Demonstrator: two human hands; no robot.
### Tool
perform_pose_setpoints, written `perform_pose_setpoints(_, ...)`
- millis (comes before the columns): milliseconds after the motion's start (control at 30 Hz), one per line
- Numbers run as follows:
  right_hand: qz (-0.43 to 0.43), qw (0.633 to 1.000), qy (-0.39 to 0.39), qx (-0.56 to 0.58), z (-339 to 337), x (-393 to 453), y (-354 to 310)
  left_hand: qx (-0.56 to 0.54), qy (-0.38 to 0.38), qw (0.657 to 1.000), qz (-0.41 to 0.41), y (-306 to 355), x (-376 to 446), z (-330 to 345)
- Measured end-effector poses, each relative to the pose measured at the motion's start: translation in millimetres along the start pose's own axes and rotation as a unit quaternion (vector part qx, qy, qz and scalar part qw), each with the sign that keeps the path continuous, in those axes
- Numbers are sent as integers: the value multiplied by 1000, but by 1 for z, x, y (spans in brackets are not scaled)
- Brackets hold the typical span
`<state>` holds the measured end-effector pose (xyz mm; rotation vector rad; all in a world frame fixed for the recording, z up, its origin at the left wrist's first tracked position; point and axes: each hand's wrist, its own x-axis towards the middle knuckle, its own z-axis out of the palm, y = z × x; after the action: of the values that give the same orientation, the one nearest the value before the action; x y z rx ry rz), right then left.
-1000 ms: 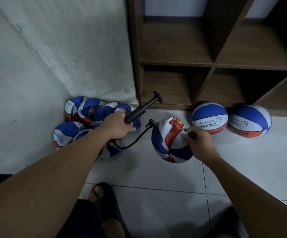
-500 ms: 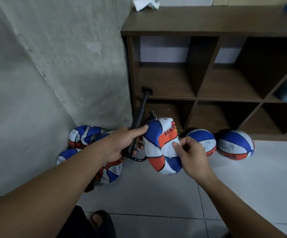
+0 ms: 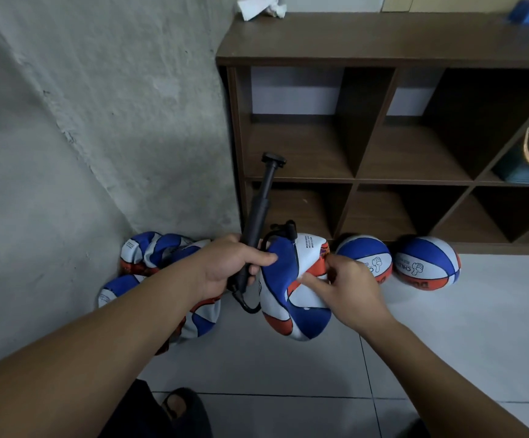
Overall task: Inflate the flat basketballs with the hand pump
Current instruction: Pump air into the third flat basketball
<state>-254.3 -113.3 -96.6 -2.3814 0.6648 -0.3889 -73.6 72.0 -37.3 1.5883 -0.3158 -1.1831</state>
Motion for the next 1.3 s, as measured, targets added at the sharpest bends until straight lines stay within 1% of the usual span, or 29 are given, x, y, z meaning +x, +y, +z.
perform_pose_setpoints(33, -3, 1000, -14, 14, 0, 2, 3, -2, 4, 1000, -10, -1, 2, 0)
perform_pose_setpoints(133, 3, 989, -67, 129, 4, 3, 13, 5, 10, 1000, -29, -3, 5, -4)
perform_pose_setpoints(167, 2, 986, -80, 144, 3, 3, 15, 11, 10, 999, -32, -4, 6, -7)
perform_pose_setpoints(267, -26, 982, -120, 142, -1, 3, 16, 29, 16, 999, -32, -6, 10, -12)
perform_pose_setpoints(433, -70, 970, -174, 153, -10, 9, 20, 64, 51, 996, -24, -6, 20, -28)
perform_pose_setpoints(600, -55, 963, -207, 165, -7, 9, 31, 121, 73, 990, -22, -9, 28, -32)
perform_pose_setpoints(700, -40, 965, -204, 158, 2, 5, 40, 134, 66, 989, -19, -17, 29, -26)
perform_pose_setpoints(833, -24, 985, -144, 92, 16, 3, 56, 152, 72, 986, 14, -24, 32, -26)
perform_pose_setpoints(933, -36, 990, -135, -18, 30, 4, 75, 207, 101, 973, 34, -29, 37, -31)
perform_pose_setpoints(1000, -54, 986, -125, -96, 44, 1, 85, 258, 101, 960, 44, -36, 39, -29)
perform_pose_setpoints(1133, -27, 971, -153, -180, 73, -8, 99, 350, 68, 934, 26, -62, 48, -21)
perform_pose_setpoints(1300, 24, 938, -213, -273, 103, -16, 104, 416, 50, 908, 0, -84, 53, -19)
